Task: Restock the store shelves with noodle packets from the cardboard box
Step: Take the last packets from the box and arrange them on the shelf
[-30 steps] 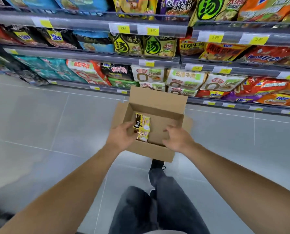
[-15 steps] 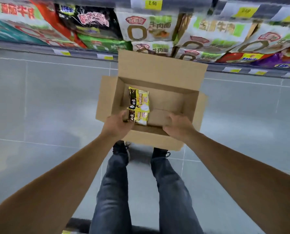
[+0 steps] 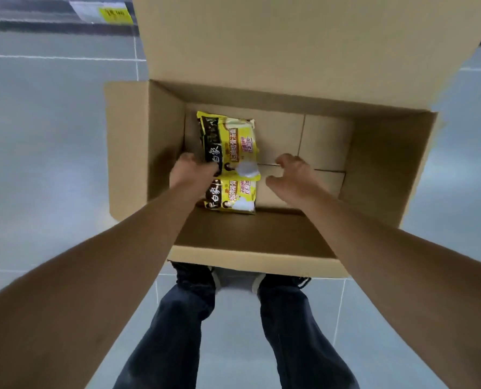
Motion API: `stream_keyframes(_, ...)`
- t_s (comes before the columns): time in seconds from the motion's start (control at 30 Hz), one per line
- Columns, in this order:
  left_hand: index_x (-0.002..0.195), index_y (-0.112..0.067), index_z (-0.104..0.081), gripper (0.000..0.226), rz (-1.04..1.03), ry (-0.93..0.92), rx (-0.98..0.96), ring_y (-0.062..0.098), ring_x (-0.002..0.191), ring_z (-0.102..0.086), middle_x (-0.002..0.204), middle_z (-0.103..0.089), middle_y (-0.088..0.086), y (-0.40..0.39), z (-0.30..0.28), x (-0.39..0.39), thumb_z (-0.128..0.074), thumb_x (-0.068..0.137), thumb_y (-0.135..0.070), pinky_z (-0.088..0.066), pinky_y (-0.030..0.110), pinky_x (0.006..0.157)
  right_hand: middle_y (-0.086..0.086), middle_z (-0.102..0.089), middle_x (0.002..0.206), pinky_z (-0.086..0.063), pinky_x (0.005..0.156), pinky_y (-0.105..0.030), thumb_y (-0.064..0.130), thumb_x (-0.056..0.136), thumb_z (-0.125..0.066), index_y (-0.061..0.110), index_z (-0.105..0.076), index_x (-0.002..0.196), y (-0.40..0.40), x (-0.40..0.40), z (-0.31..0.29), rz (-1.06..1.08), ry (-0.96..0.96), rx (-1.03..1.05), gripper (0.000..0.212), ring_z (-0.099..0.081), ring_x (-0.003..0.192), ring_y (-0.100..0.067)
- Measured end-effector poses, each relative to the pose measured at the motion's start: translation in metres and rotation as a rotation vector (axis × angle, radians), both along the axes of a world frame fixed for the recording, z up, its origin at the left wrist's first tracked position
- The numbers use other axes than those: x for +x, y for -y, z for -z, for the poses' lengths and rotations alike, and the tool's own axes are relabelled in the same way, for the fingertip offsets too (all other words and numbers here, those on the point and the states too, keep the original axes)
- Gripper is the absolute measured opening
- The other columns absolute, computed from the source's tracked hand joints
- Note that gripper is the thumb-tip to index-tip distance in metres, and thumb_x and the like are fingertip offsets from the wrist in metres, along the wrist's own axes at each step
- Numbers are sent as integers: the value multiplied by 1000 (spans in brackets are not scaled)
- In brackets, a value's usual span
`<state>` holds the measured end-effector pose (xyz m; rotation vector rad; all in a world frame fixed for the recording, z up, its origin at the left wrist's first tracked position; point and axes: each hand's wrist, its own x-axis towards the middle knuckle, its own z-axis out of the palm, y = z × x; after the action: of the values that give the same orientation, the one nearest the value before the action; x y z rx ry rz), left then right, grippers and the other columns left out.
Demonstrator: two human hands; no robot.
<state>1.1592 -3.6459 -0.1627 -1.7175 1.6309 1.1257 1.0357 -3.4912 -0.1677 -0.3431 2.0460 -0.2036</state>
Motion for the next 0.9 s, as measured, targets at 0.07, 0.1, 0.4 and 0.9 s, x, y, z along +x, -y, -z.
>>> stream_keyframes(0.07, 131, -17, -51, 51, -42, 29, -3, 26, 103, -58, 118, -60, 4, 0, 31, -4, -61, 86, -39, -43, 26, 75, -5, -52, 134, -46, 88, -30, 28, 85, -61, 18, -48, 137, 6, 0, 28, -3, 5, -14, 55, -53, 119, -24)
stream_keyframes(0.1, 131, -16, -51, 51, -39, 38, -6, 28, 107, -57, 121, -59, 6, 0, 45, -6, -60, 86, -40, -41, 27, 77, -5, -53, 133, -45, 89, -30, 29, 85, -61, 17, -49, 136, 8, 1, 40, -10, 2, -17, 54, -52, 119, -24)
stream_keyframes(0.4, 104, -16, -67, 34, -145, -16, 69, 23, 88, -66, 104, -70, 6, -8, 87, -2, -72, 77, -36, -56, 35, 82, -11, -53, 130, -43, 92, -30, 27, 85, -61, 14, -51, 131, -12, 11, 72, -4, -24, -13, 49, -53, 118, -28)
stream_keyframes(0.9, 128, -28, -60, 51, 463, -274, 334, 27, 99, -65, 111, -68, 6, 12, 1, -15, -73, 82, -11, -51, 37, 84, 1, -74, 100, -55, 92, -45, 37, 60, -81, 32, -71, 94, -44, -26, -6, 359, 446, -102, 36, -70, 96, -21)
